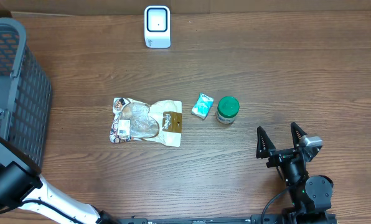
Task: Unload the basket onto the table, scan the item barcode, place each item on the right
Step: 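Reach the left gripper into the basket and grasp the orange tissue pack, then carry the orange tissue pack with the left gripper and set it beside the green pack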
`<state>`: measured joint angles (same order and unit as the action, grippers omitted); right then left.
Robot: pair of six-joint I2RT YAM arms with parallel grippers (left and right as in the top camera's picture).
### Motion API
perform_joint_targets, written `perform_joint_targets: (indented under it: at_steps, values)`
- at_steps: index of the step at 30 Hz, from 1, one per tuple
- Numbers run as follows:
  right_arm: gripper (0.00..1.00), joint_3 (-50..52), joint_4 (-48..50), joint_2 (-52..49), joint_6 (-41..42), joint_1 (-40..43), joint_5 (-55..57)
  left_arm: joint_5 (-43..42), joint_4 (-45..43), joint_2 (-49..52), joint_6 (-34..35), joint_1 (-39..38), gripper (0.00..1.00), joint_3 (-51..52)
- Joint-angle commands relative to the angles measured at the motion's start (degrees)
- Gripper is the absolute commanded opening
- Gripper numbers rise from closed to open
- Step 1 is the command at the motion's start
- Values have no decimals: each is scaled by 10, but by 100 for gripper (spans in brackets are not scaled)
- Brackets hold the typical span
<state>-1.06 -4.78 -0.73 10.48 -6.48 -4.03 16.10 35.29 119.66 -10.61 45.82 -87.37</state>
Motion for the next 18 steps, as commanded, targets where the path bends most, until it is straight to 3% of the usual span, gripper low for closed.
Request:
perform_joint_targets:
  at_steps: [1, 8, 18]
  values:
    - [100, 6, 2, 6, -3, -3, 3, -11, 3, 10, 16, -3, 4, 2]
    - [100, 6, 2, 6, -3, -3, 3, -18, 34, -20, 79, -11, 4, -41]
    - [100, 6, 2, 6, -3, -3, 3, -141, 140, -142, 151, -35, 4, -190]
